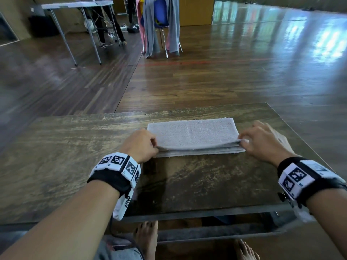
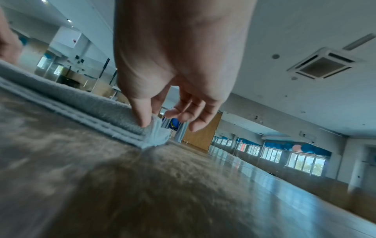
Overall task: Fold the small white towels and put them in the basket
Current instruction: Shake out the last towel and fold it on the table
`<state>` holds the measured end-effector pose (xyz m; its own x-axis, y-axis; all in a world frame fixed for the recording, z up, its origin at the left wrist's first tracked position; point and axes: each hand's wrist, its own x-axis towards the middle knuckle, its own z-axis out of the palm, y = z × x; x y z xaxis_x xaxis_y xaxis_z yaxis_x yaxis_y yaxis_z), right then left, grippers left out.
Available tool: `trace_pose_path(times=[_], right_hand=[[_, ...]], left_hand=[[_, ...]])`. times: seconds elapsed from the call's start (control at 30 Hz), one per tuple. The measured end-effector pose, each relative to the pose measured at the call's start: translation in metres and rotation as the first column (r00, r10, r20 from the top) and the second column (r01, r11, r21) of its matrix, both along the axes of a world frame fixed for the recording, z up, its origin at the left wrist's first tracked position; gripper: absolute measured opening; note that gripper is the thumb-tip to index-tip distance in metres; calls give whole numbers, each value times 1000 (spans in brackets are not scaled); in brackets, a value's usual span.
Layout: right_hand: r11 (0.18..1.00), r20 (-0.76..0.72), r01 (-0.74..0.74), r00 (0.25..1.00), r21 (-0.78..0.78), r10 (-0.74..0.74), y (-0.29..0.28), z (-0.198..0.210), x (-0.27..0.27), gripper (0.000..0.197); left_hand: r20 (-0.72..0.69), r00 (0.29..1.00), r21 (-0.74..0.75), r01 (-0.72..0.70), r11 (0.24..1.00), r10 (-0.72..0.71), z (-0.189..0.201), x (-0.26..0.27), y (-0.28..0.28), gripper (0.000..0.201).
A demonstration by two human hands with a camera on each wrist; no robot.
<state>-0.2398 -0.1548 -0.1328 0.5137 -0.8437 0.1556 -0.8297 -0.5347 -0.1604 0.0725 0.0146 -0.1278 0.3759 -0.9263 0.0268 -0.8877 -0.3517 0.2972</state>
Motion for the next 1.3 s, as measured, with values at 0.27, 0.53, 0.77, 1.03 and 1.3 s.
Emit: trace_pose_path(times=[0.27,0.53,0.77,1.03,1.3], right_hand=[[971,655,-13,741,239,-151,-52,21,38,11],[920,831,-203,524,335,-187,-45,19,27,19],[755,534,-71,749,652,-391,-23,-2,-6,14],[777,457,19,800,630,-390,-12,-12,-9,13],[977,198,77,973,200,-117,-3,-6,-2,17]], left_hand=[[-214,956,-411,-273,870,199,34,1,-29,21],[-689,702,-407,-583,703,183,35,2,-24,28],[-834,403,70,-601,796,377,6,-3,-8,19],[-735,450,208,-561,801,507,-1,-6,-5,11],[-186,941,-71,-300,951,283,-1,-12,-7,29]])
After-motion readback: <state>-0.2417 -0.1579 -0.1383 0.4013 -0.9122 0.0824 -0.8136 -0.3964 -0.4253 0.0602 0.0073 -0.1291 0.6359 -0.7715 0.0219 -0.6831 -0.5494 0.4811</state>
